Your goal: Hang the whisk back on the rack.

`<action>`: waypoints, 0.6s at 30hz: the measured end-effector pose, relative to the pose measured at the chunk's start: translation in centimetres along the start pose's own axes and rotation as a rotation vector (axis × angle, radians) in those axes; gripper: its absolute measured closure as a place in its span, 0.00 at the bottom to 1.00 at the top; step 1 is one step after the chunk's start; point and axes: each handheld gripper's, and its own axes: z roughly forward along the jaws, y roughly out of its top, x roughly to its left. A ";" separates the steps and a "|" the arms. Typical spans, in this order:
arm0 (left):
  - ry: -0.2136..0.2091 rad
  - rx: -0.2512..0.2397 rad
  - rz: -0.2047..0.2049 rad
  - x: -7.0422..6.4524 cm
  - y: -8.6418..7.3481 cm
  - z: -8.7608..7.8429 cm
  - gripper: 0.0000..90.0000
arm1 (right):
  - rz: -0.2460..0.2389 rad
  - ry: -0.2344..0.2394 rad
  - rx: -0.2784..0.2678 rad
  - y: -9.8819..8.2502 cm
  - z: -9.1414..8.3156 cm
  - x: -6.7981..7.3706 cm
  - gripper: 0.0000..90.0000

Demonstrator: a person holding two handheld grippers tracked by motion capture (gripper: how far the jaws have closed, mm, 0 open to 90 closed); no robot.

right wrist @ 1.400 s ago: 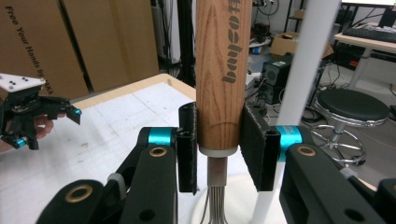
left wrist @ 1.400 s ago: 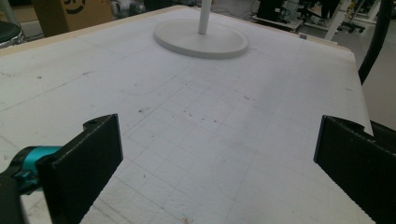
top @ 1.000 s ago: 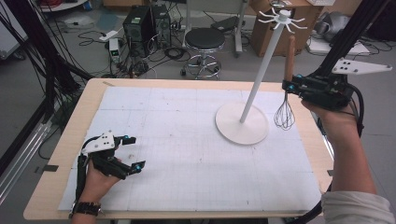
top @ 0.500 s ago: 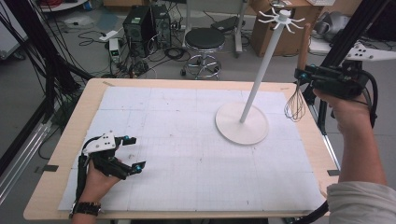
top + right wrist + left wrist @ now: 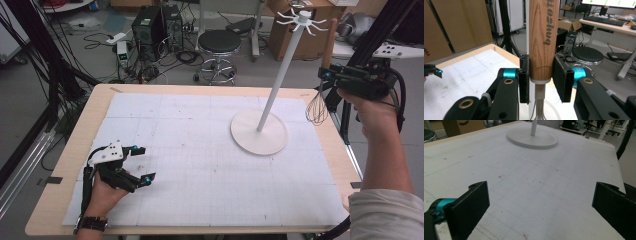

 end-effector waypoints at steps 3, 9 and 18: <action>0.000 -0.001 -0.001 0.0 0.0 0.0 0.02 | 0.008 0.003 0.009 -0.1 0.1 -0.1 0.76; -0.001 -0.001 0.001 0.0 0.0 0.0 0.02 | 0.010 -0.002 0.025 -0.2 0.4 -0.3 0.76; -0.002 -0.001 0.000 0.0 0.0 0.0 0.02 | -0.001 0.009 0.048 -0.4 1.3 -0.1 0.76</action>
